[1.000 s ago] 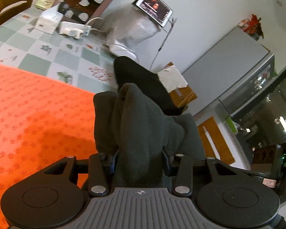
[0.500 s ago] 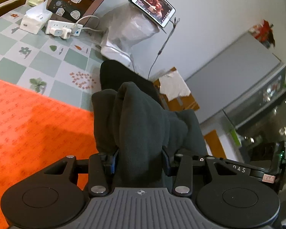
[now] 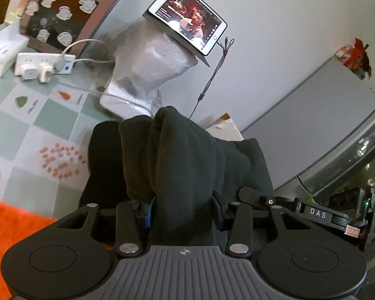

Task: Fold clothes
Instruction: 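Lift the bundle with both grippers and carry it onto the black stack, then open both grippers and release the bundle on the stack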

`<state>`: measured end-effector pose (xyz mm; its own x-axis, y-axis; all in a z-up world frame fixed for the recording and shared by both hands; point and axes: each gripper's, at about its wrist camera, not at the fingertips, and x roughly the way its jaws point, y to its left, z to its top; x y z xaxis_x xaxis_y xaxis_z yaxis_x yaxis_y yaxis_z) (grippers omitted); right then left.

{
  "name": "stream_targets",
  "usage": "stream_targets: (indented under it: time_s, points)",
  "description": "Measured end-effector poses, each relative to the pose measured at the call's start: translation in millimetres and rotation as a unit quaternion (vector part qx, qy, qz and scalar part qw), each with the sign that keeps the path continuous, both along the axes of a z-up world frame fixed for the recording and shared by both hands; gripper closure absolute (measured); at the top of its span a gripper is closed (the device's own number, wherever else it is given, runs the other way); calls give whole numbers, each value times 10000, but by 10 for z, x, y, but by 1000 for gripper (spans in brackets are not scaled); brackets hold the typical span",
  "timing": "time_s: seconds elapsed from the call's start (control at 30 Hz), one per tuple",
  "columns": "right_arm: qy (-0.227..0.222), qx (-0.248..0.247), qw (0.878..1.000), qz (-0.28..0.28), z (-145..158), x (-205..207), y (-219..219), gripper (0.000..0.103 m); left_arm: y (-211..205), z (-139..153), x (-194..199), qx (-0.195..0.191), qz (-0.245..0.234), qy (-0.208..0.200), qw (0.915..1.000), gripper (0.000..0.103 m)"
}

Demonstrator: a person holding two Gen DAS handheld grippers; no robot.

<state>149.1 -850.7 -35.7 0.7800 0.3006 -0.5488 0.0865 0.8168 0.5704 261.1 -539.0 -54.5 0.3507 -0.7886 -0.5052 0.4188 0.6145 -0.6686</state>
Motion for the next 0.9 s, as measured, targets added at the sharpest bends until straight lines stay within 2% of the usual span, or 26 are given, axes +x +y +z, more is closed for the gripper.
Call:
stream_targets:
  time_s: [0.1, 0.33, 0.43, 0.5, 0.57, 0.7, 0.9]
  points:
    - [-18, 91, 9999, -55, -31, 291, -331, 59, -272, -25, 265, -3, 45, 9, 10000, 57]
    - [21, 62, 9997, -235, -423, 467, -550, 56, -497, -579, 729, 251, 201, 429, 9986, 56]
    - [39, 45, 9995, -313, -596, 533, -633, 54, -514, -768, 848, 305, 249, 475, 9981, 50]
    - [51, 33, 9993, -365, -712, 577, -688, 50, -449, -755, 836, 288, 331, 464, 9980, 37]
    - [63, 22, 9991, -417, -828, 621, -744, 41, -378, -729, 815, 270, 420, 451, 9977, 32]
    - [87, -1, 9986, -522, -1060, 709, -854, 39, -234, -677, 772, 235, 598, 424, 9970, 29]
    - [-27, -838, 9943, -655, -764, 469, -762, 38, -18, -600, 708, 181, 865, 384, 9953, 28]
